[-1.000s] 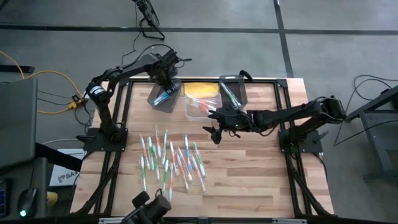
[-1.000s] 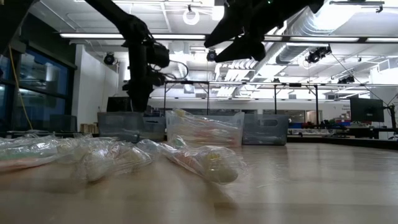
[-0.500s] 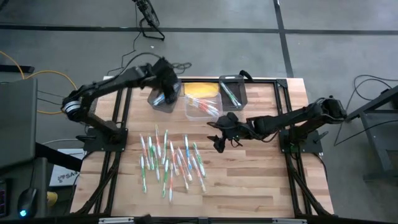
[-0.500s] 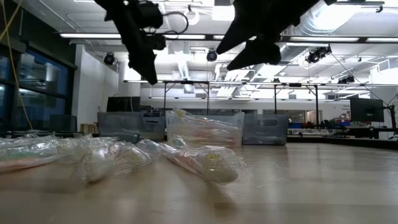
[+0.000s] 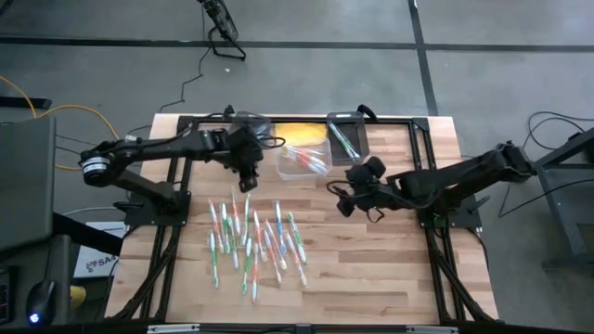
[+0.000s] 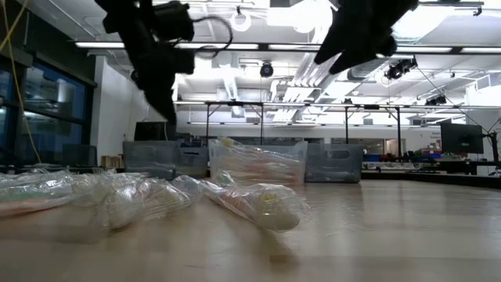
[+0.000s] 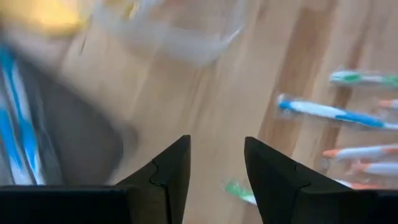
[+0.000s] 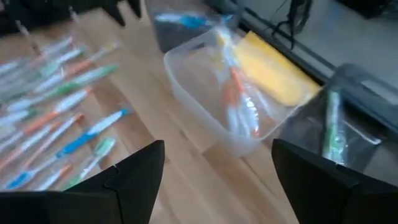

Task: Pick & Place Toothbrushes
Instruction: Put the orange toothbrush into the transparent bin

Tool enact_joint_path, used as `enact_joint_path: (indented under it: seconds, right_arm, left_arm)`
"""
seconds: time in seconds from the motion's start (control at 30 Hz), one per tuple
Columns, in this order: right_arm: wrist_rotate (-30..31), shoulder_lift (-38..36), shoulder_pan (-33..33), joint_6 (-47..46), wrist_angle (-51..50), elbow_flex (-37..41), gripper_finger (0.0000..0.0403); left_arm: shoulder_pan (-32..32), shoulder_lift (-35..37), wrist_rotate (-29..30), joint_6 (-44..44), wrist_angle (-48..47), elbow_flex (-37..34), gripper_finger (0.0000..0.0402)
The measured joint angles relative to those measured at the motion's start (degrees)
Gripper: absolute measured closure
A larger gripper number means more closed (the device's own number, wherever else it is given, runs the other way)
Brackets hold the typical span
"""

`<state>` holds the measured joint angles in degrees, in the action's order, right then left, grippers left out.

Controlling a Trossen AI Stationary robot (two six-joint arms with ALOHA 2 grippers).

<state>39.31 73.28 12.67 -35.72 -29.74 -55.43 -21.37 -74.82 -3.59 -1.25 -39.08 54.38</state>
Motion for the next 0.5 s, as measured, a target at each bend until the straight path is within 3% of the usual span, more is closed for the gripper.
enact_joint_path:
  seconds: [0.23, 0.5]
  right_arm:
    - [5.6, -1.58, 0.66, -6.38, -10.72, -0.01, 0.012]
    - [5.75, -1.56, 1.02, -9.49, -13.92, 0.01, 0.012]
  left_arm:
    - [3.33, 6.4, 4.1, -20.27, -1.44, -10.43, 0.0257]
    - [12.38, 13.84, 7.66, -44.94, -6.17, -17.24, 0.0257]
